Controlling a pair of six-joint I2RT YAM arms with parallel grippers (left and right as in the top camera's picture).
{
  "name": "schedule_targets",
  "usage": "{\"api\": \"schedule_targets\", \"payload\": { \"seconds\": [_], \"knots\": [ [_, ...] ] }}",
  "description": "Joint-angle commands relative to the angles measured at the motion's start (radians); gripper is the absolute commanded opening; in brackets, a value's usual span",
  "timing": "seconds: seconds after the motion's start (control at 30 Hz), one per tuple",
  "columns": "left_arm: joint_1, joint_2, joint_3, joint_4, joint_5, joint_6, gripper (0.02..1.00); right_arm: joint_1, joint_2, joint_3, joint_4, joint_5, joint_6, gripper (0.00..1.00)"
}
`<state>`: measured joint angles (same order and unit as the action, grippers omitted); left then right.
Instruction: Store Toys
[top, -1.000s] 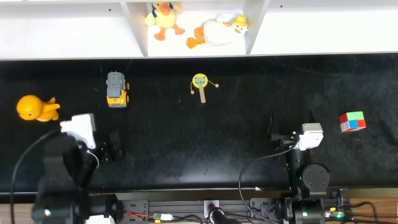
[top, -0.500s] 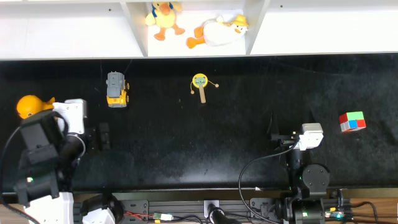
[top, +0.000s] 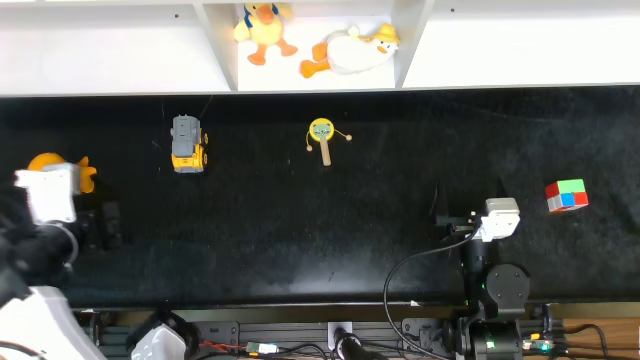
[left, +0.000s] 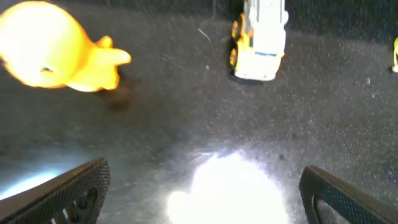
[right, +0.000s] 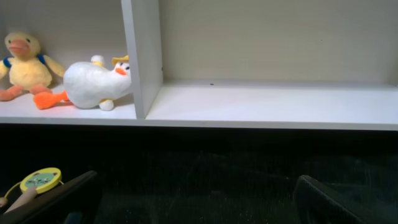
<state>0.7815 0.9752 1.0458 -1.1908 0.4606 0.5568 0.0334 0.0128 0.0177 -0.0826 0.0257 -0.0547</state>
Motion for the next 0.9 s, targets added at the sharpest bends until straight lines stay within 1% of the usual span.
{"api": "schedule_targets", "payload": {
  "seconds": [0.03,0.2,0.4,0.77,0.9],
  "knots": [
    [0.062,0.073,0.107,-0.038,0.04,0.128,0.998,-0.001,-0.008,-0.013,0.005,-0.006,0.007,0.996],
    [0.137,0.13,0.116,-0.019,0.034,0.126,0.998,-0.001,-0.008,-0.013,0.005,-0.006,0.007,0.996],
    [0.151,0.146,0.116,0.024,0.015,0.12,0.998,-0.001,-0.008,-0.013,0.005,-0.006,0.006,0.996],
    [0.145,0.278,0.116,0.227,-0.146,0.124,0.998,-0.001,-0.008,-0.013,0.005,-0.006,0.007,0.996],
    [0.137,0.342,0.116,0.274,-0.149,0.131,0.998,-0.001,-0.008,-0.013,0.005,-0.006,0.007,0.996]
  ]
}}
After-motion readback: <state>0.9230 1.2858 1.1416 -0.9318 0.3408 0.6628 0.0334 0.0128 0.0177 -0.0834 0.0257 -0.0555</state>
